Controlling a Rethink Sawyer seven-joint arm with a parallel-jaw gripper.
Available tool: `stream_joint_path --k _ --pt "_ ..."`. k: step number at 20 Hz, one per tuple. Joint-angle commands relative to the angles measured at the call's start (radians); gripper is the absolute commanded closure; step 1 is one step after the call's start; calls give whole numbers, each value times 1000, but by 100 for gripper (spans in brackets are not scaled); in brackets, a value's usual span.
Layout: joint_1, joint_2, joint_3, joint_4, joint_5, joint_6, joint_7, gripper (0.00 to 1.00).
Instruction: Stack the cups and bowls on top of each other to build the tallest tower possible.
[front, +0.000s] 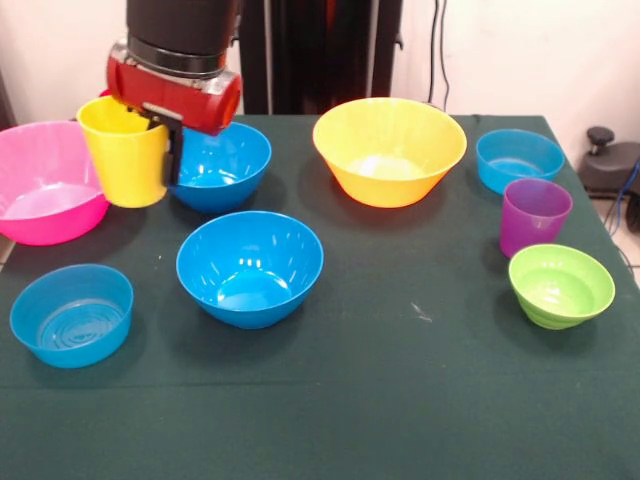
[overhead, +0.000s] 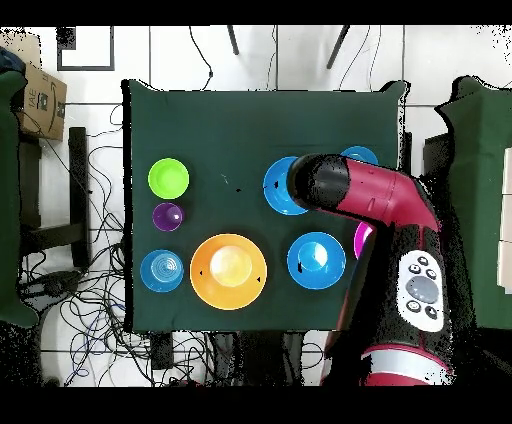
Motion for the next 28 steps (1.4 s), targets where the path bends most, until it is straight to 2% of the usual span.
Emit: stream_joint_path --k 1,17,21,28 --pt "36 64 67 18 39 78 141 100" --pt "137 241 29 -68 65 -50 211 100" --pt "160 246 12 -70 71 -54 235 100" --pt "139 256 28 -66 73 -45 215 100"
